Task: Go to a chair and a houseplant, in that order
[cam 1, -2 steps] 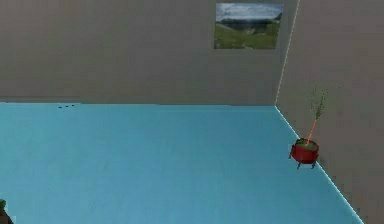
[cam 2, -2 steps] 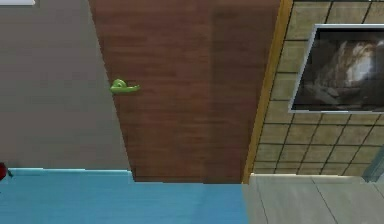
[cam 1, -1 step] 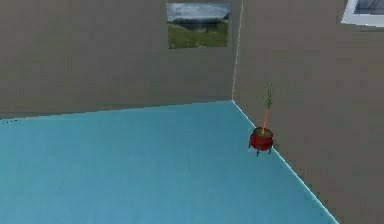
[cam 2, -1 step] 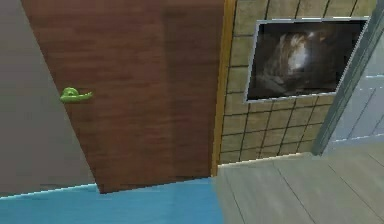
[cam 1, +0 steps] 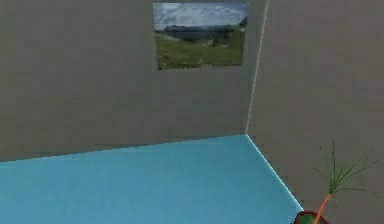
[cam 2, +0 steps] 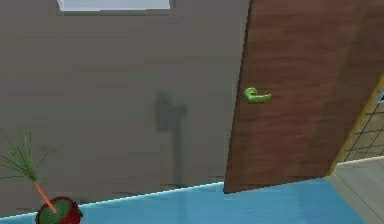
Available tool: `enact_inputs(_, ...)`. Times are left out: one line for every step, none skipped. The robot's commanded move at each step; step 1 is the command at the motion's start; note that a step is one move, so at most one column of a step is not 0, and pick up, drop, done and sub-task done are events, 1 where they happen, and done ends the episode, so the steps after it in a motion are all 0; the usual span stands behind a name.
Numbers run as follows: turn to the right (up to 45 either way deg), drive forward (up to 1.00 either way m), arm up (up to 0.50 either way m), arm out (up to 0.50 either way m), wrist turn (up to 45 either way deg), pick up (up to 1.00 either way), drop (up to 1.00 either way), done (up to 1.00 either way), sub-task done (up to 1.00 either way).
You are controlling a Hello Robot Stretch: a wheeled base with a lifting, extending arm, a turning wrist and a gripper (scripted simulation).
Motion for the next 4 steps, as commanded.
enact_inputs(0.0, 0.3, 0.0, 0.0, 0.0, 0.0, 0.0, 0.0, 0.0)
enact_inputs(45.0, 0.0, 0.0, 0.0, 0.0, 0.0, 0.0, 0.0, 0.0)
enact_inputs(12.0, 0.0, 0.0, 0.0, 0.0, 0.0, 0.0, 0.0, 0.0)
enact_inputs(0.0, 0.0, 0.0, 0.0, 0.0, 0.0, 0.0, 1.0, 0.0)
